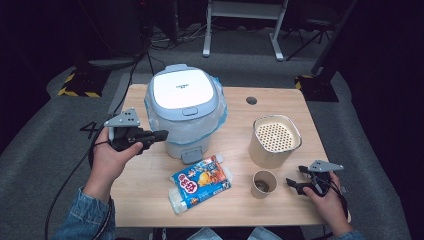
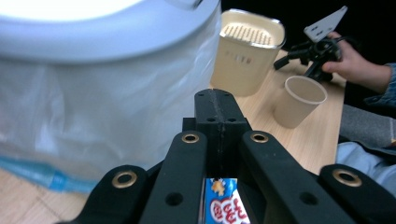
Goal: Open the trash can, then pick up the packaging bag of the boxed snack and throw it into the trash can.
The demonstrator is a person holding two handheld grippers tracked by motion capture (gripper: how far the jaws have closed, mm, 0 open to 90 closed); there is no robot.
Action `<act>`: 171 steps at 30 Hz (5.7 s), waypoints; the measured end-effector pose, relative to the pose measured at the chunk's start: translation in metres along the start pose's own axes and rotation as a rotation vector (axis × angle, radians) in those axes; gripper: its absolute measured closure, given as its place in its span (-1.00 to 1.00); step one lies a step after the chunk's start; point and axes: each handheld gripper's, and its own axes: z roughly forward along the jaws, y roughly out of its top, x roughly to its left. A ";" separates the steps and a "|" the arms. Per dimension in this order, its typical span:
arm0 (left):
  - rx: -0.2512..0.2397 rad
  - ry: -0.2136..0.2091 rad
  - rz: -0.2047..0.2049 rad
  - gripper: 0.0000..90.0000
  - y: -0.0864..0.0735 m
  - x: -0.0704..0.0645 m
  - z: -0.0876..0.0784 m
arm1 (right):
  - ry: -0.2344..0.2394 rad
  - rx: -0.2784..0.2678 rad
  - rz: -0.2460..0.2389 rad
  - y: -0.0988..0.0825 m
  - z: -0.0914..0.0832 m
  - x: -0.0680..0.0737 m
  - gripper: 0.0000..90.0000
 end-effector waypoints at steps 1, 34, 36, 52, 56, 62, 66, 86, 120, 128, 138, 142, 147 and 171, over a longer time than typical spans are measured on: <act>-0.010 -0.008 -0.003 1.00 0.003 -0.001 0.000 | 0.000 0.000 0.000 0.000 0.000 0.000 -0.55; -0.097 0.088 0.016 1.00 0.055 0.004 0.049 | 0.000 0.000 0.000 0.000 0.000 0.000 -0.55; -0.077 0.106 0.036 1.00 0.057 0.003 0.049 | 0.000 0.000 0.000 0.000 0.000 0.000 -0.55; 0.006 0.151 0.082 1.00 0.066 -0.003 0.050 | 0.000 -0.001 0.000 0.000 0.000 0.000 -0.55; -0.015 0.128 0.054 1.00 0.064 0.000 0.048 | 0.000 0.000 0.000 0.000 0.000 0.000 -0.55; -0.087 0.046 0.024 0.32 0.057 0.000 0.041 | 0.000 0.000 0.000 0.000 0.000 0.000 -0.55; -0.084 0.027 0.053 0.08 0.053 -0.007 0.034 | 0.000 0.000 0.000 0.000 0.000 0.000 -0.55; -0.008 0.025 0.100 -0.29 0.000 -0.033 0.036 | -0.001 0.000 0.000 0.000 0.000 0.000 -0.55; 0.242 -0.011 -0.064 -0.29 -0.115 -0.004 0.131 | 0.001 -0.001 0.001 0.000 0.000 0.000 -0.55; 0.289 -0.060 -0.083 -0.23 -0.116 -0.003 0.138 | 0.001 0.000 0.001 0.000 0.000 0.000 -0.55; 0.359 -0.070 -0.063 0.49 -0.113 -0.006 0.145 | 0.000 -0.001 0.001 0.000 0.000 0.000 -0.55; 0.337 -0.098 -0.088 0.87 -0.110 -0.004 0.139 | 0.000 -0.001 0.000 0.000 0.000 0.000 -0.55; 0.299 -0.119 -0.082 0.97 -0.101 -0.007 0.132 | 0.000 0.000 0.001 0.000 0.000 0.000 -0.55; 0.035 -0.143 -0.022 0.98 -0.046 -0.021 0.079 | -0.001 -0.001 0.000 0.000 0.000 0.000 -0.55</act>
